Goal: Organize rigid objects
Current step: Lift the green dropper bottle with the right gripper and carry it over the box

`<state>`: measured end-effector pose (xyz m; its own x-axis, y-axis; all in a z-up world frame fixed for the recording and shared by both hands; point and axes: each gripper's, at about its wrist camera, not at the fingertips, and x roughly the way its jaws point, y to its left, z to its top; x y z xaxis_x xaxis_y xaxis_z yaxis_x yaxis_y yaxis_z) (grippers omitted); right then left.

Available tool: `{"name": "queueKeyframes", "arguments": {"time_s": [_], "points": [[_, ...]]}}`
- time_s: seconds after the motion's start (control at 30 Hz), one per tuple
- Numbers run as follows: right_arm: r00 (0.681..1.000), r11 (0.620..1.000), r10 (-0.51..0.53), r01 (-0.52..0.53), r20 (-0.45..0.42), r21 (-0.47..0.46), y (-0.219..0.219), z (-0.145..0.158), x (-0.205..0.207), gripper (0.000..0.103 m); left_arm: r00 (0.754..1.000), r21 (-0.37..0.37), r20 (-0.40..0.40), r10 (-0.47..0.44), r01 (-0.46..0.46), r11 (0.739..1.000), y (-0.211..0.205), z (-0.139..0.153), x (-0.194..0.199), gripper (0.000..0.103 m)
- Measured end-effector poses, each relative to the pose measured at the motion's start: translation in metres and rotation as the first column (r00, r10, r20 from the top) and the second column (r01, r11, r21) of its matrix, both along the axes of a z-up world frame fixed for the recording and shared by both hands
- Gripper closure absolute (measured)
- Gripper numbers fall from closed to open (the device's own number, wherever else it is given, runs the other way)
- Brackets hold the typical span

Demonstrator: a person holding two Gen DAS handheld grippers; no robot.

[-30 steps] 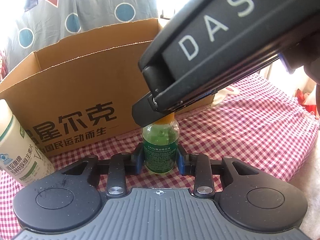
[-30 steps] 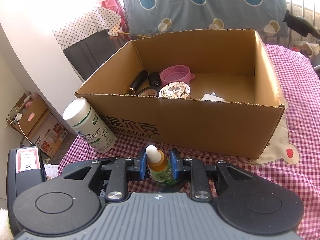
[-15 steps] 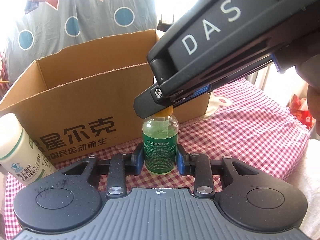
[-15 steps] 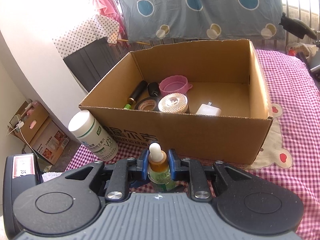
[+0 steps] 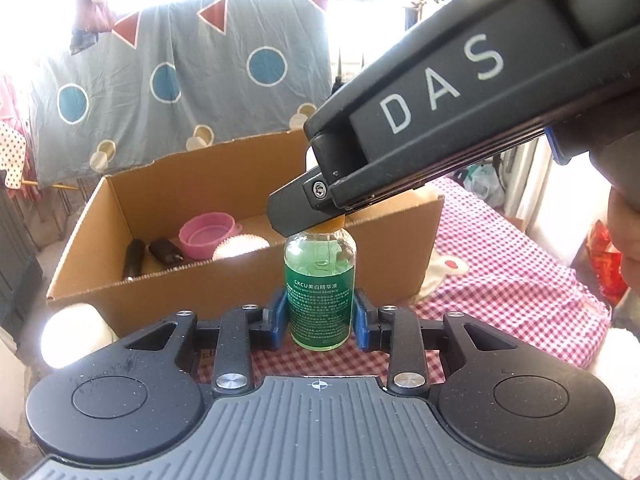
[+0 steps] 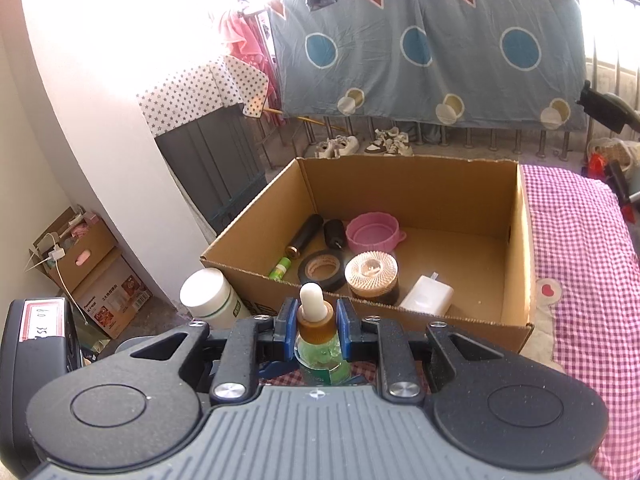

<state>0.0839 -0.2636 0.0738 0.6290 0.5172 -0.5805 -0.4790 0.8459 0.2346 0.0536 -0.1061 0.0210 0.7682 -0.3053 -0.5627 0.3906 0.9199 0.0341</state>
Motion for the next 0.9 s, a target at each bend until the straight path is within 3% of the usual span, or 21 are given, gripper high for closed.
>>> {"name": "queueKeyframes", "arguments": {"time_s": [0.2,0.37,0.63,0.9], "points": [[0.997,1.000,0.024,-0.023,0.073,-0.009,0.002,0.032,0.018,0.081,0.999,-0.011,0.033,0.002,-0.002,1.000,-0.003,0.031,0.026,0.072],[0.997,1.000,0.022,-0.021,0.067,-0.009,-0.003,0.046,0.053,0.080,1.000,-0.008,0.018,-0.004,0.004,1.000,-0.013,0.045,0.063,0.072],[0.999,1.000,0.006,-0.007,-0.037,-0.006,-0.018,0.037,0.139,0.080,0.993,-0.052,-0.116,-0.013,0.007,0.999,-0.026,0.039,0.137,0.071],[0.992,0.999,0.014,-0.020,-0.123,-0.047,-0.020,-0.001,0.207,0.080,0.961,-0.084,-0.275,0.012,-0.037,0.996,-0.030,0.007,0.195,0.071]]}}
